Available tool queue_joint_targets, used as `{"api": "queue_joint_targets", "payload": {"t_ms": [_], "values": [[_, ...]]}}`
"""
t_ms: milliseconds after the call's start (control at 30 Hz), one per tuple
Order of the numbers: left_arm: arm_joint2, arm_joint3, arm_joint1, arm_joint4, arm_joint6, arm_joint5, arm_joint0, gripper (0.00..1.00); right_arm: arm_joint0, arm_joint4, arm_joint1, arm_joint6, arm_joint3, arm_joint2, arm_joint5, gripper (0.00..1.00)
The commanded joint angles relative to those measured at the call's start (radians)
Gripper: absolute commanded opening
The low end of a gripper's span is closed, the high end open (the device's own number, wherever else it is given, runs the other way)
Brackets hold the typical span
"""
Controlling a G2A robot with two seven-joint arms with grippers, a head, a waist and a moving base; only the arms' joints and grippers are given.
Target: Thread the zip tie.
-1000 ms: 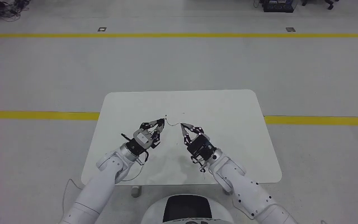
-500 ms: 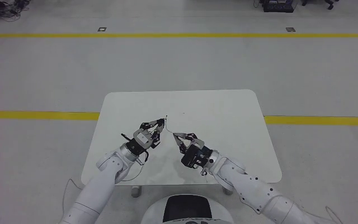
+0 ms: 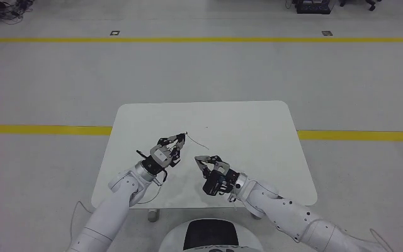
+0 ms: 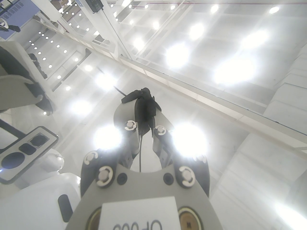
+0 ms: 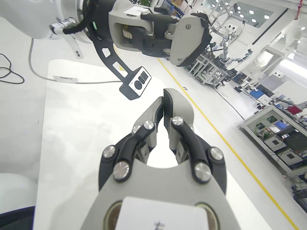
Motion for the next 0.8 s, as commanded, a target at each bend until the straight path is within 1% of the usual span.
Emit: {"api": "queue_joint_targets", "payload": {"t_ms": [0, 133, 200, 233, 267, 300, 333, 367, 400, 433, 467, 700, 733, 767], "values": [[0.0, 0.0, 0.0, 0.0, 0.0, 0.0, 0.0, 0.0, -0.005, 0.0, 0.003, 0.004, -0.005, 0.002, 0.008, 0.0], [0.0, 0.0, 0.0, 0.0, 0.0, 0.0, 0.0, 0.0, -0.028, 0.006, 0.006, 0.016, -0.015, 0.021, 0.021, 0.0], [0.0, 0.0, 0.0, 0.0, 0.0, 0.0, 0.0, 0.0, -0.049, 0.049, 0.005, 0.03, -0.018, 0.042, 0.047, 0.0], [0.0, 0.0, 0.0, 0.0, 0.0, 0.0, 0.0, 0.0, -0.063, 0.083, 0.003, 0.042, -0.021, 0.058, 0.069, 0.04], [0.0, 0.0, 0.0, 0.0, 0.0, 0.0, 0.0, 0.0, -0.073, 0.118, 0.002, 0.049, -0.024, 0.07, 0.082, 0.23], [0.0, 0.0, 0.0, 0.0, 0.0, 0.0, 0.0, 0.0, -0.082, 0.152, 0.0, 0.049, -0.027, 0.083, 0.09, 0.48], [0.0, 0.0, 0.0, 0.0, 0.0, 0.0, 0.0, 0.0, -0.088, 0.171, 0.0, 0.048, -0.026, 0.095, 0.094, 0.89], [0.0, 0.0, 0.0, 0.0, 0.0, 0.0, 0.0, 0.0, -0.096, 0.194, -0.001, 0.051, -0.024, 0.109, 0.097, 1.0], [0.0, 0.0, 0.0, 0.0, 0.0, 0.0, 0.0, 0.0, -0.103, 0.224, -0.002, 0.051, -0.026, 0.122, 0.097, 1.0], [0.0, 0.0, 0.0, 0.0, 0.0, 0.0, 0.0, 0.0, -0.114, 0.277, -0.003, 0.045, -0.029, 0.142, 0.111, 1.0], [0.0, 0.0, 0.0, 0.0, 0.0, 0.0, 0.0, 0.0, -0.118, 0.302, -0.004, 0.044, -0.03, 0.152, 0.122, 1.0], [0.001, 0.0, 0.0, 0.003, 0.004, -0.001, 0.0, 0.0, -0.118, 0.302, -0.004, 0.044, -0.03, 0.152, 0.122, 1.0], [0.003, -0.004, 0.0, 0.01, 0.014, -0.002, -0.002, 0.0, -0.121, 0.309, -0.005, 0.049, -0.032, 0.152, 0.114, 1.0], [0.004, -0.006, 0.001, 0.016, 0.014, 0.0, -0.002, 0.0, -0.125, 0.342, -0.007, 0.053, -0.037, 0.159, 0.1, 1.0]]}}
